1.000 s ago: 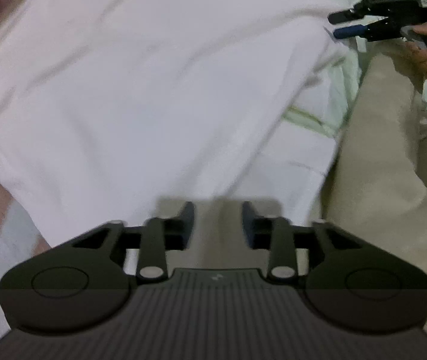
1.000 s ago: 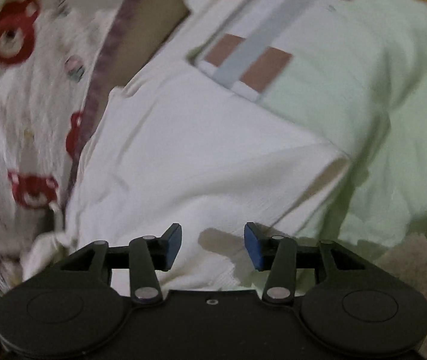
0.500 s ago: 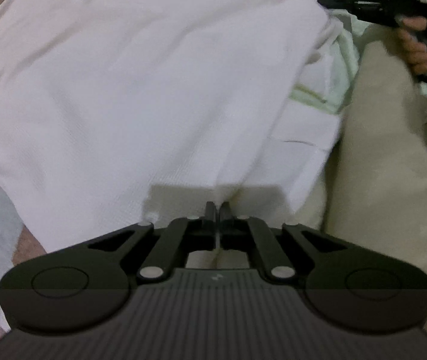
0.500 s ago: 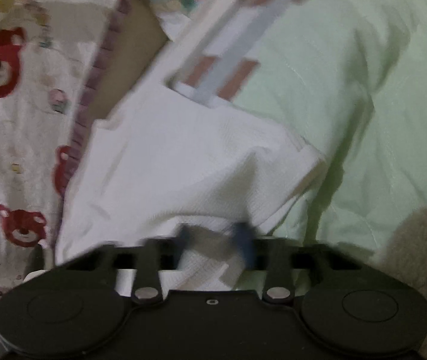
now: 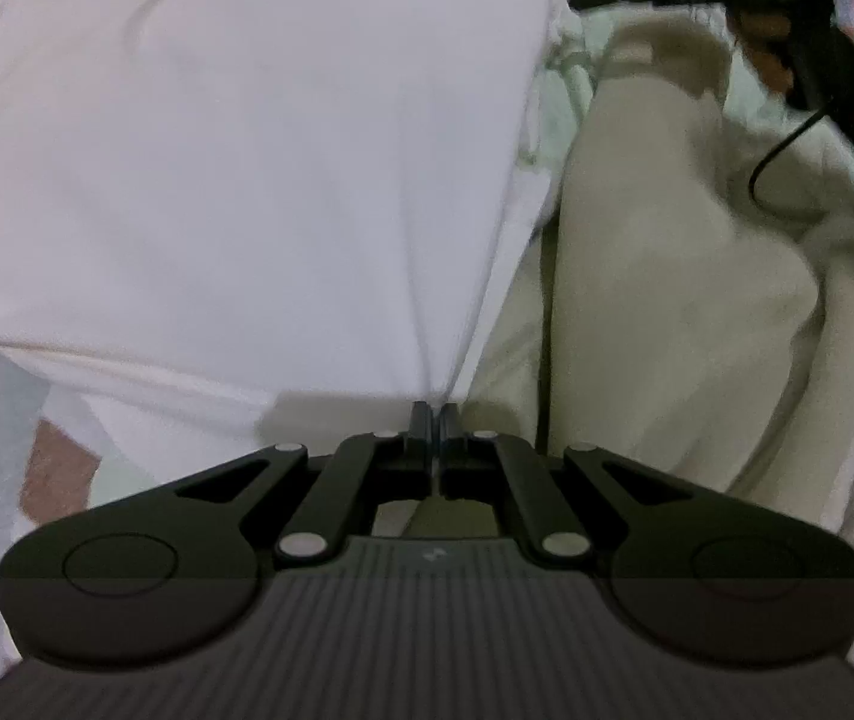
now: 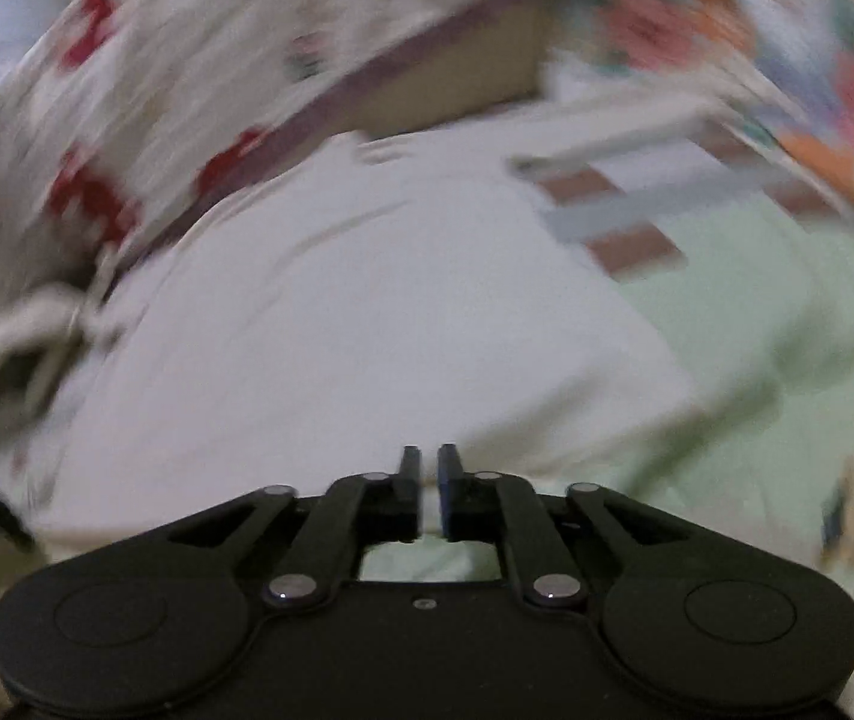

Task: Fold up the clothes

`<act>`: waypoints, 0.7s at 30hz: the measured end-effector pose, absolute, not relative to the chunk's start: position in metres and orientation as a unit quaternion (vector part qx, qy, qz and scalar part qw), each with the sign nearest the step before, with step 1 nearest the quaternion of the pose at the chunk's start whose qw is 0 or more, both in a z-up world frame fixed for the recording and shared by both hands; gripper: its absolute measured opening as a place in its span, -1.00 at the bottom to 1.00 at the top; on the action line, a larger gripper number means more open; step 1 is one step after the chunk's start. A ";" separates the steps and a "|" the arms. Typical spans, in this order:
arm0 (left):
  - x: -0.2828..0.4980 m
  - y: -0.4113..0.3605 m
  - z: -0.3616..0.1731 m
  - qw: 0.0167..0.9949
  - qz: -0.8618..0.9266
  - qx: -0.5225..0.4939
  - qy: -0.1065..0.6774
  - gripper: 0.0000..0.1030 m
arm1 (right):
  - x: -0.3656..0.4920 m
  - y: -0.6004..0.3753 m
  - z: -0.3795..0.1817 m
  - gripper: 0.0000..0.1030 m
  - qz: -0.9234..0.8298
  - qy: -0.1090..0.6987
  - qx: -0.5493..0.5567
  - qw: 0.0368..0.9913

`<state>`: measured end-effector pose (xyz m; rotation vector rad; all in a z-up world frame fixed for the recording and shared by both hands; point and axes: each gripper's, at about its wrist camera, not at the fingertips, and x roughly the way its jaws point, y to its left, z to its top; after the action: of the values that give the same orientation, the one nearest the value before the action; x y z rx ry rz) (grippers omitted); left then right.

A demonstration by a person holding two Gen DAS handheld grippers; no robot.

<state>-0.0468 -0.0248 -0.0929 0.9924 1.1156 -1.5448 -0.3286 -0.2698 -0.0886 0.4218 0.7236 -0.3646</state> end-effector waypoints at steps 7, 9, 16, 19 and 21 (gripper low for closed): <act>-0.022 -0.027 -0.090 0.551 -0.576 0.386 0.464 -0.97 | -0.308 -0.252 -0.095 -0.03 -0.176 0.433 -0.002 0.884; -0.017 -0.031 -0.082 0.560 -0.589 0.361 0.457 -0.97 | -0.305 -0.253 -0.097 -0.05 -0.161 0.437 -0.002 0.885; -0.016 -0.072 -0.075 0.580 -0.604 0.354 0.417 -0.91 | -0.262 -0.200 -0.096 0.12 -0.018 0.431 -0.068 0.900; -0.016 -0.083 -0.079 0.594 -0.596 0.352 0.410 -0.90 | -0.246 -0.192 -0.104 0.13 0.028 0.453 -0.102 0.885; -0.011 -0.081 -0.077 0.595 -0.598 0.342 0.414 -0.90 | -0.238 -0.191 -0.109 0.12 0.059 0.469 -0.113 0.874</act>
<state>-0.0115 -0.0807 -0.0766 0.7941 0.9606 -1.3898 -0.2378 -0.1912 -0.1091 -0.2355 0.9785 0.1229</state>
